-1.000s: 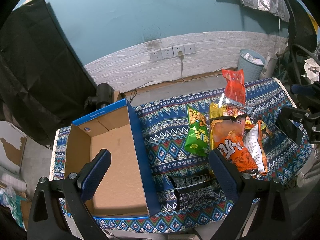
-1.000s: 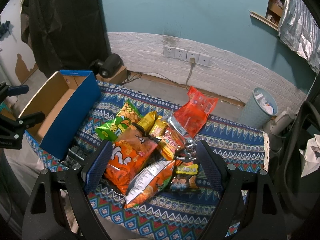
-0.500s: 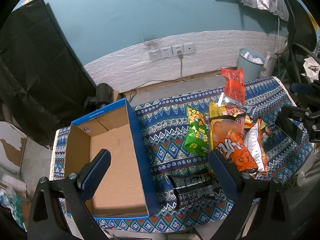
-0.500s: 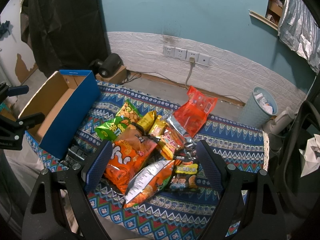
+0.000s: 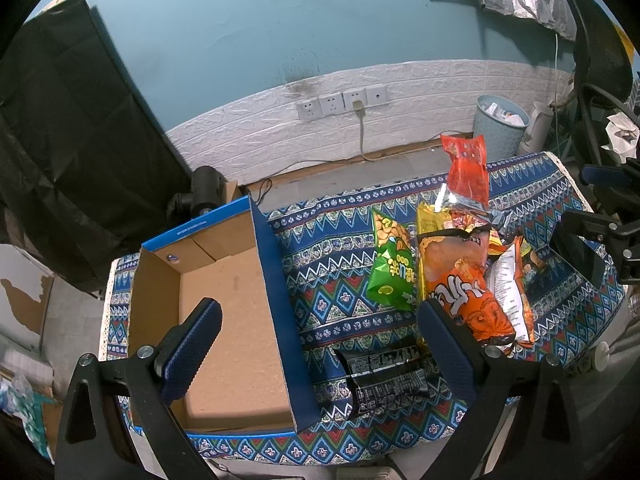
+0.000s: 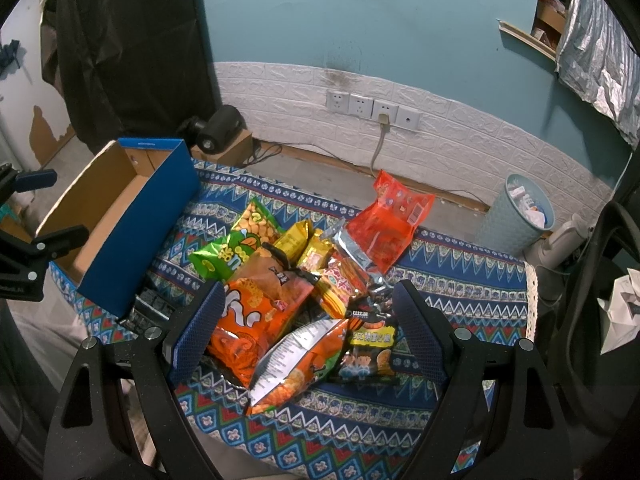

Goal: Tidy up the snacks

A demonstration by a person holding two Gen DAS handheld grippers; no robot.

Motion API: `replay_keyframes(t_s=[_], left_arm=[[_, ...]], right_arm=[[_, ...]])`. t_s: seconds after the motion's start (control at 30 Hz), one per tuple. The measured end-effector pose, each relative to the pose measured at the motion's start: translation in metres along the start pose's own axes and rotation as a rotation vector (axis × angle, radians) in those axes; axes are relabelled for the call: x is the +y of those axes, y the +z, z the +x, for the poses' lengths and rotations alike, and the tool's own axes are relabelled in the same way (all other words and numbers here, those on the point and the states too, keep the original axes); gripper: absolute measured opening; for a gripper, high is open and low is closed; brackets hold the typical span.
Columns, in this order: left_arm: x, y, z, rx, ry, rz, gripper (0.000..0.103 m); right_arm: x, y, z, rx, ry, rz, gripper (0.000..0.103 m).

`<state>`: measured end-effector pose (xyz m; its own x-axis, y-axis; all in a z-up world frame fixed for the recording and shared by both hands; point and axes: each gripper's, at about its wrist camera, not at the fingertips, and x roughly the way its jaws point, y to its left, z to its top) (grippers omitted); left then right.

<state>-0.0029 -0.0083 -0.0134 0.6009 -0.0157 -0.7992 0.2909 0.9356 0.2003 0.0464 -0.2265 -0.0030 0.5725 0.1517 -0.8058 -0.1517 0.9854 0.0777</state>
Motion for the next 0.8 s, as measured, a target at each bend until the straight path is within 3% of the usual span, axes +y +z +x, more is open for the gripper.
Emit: replay_keyframes(t_s=[0.4, 0.8], left_arm=[[-0.005, -0.005, 0.015, 0.034, -0.009, 0.011, 0.099], [-0.023, -0.016, 0.059, 0.143, -0.046, 0.054, 0.099]], right_arm=[[-0.005, -0.002, 0.005, 0.026, -0.012, 0.006, 0.084], [-0.016, -0.016, 0.045, 0.153, -0.017, 0.062, 0.084]])
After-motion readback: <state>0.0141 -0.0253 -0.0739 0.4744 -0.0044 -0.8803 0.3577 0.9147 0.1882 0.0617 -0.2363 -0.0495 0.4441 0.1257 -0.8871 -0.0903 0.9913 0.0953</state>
